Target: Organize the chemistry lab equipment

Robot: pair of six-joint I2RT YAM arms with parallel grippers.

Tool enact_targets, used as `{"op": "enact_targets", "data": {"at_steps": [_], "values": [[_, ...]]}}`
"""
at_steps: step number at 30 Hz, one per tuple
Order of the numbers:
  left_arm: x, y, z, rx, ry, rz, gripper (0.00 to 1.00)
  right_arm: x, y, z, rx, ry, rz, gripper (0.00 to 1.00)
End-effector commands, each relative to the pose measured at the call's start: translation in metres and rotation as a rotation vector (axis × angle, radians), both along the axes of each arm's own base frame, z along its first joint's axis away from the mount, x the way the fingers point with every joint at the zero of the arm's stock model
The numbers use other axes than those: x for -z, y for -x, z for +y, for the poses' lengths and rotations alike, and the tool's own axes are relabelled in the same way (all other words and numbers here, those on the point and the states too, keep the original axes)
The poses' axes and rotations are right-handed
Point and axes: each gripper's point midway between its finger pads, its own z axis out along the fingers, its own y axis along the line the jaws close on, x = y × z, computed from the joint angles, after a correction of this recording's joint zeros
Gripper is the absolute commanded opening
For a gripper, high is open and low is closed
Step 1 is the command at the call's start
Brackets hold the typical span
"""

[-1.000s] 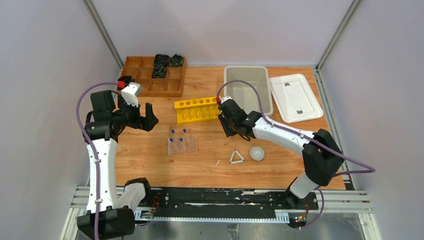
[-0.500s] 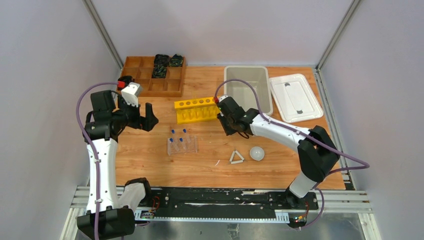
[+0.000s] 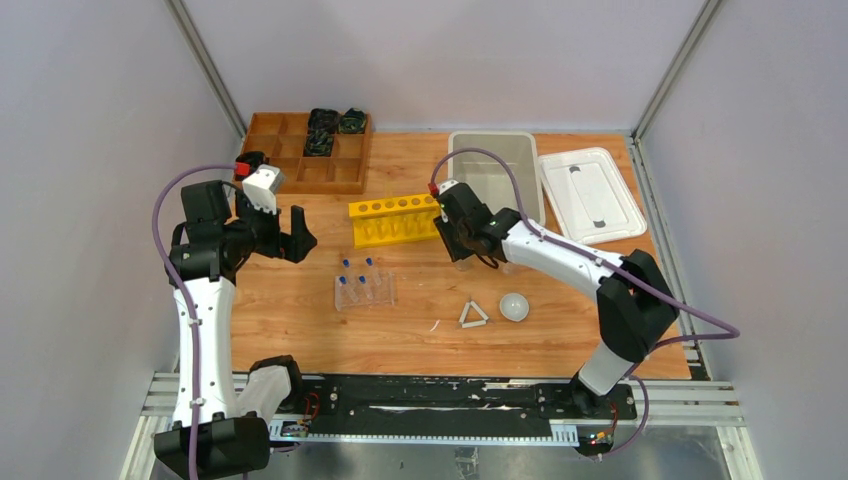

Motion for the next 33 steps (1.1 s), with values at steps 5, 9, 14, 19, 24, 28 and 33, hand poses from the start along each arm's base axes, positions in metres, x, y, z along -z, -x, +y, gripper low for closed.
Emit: {"op": "enact_targets", "data": {"at_steps": [5, 9, 14, 19, 24, 28, 33], "values": [[-0.007, 0.003, -0.002, 0.004, -0.002, -0.019, 1.00, 0.026, -0.002, -0.008, 0.022, 0.055, 0.042, 0.34], [-0.007, 0.003, -0.001, 0.001, -0.002, -0.018, 1.00, 0.038, -0.001, -0.008, 0.017, 0.077, 0.057, 0.31], [-0.008, 0.003, -0.001, 0.003, -0.007, -0.023, 1.00, 0.050, 0.005, -0.013, 0.009, 0.107, 0.041, 0.29], [-0.007, 0.002, -0.001, 0.002, -0.001, -0.017, 1.00, 0.054, 0.012, -0.015, 0.005, 0.094, 0.015, 0.17], [-0.008, 0.003, -0.002, 0.001, 0.001, -0.018, 1.00, 0.042, 0.019, -0.010, -0.014, 0.063, -0.018, 0.00], [-0.009, 0.003, -0.002, 0.000, -0.001, -0.023, 1.00, 0.025, 0.029, -0.005, -0.034, 0.041, -0.024, 0.00], [-0.009, 0.002, -0.002, 0.003, 0.000, -0.021, 1.00, -0.028, 0.042, 0.001, -0.049, -0.053, -0.028, 0.00]]}}
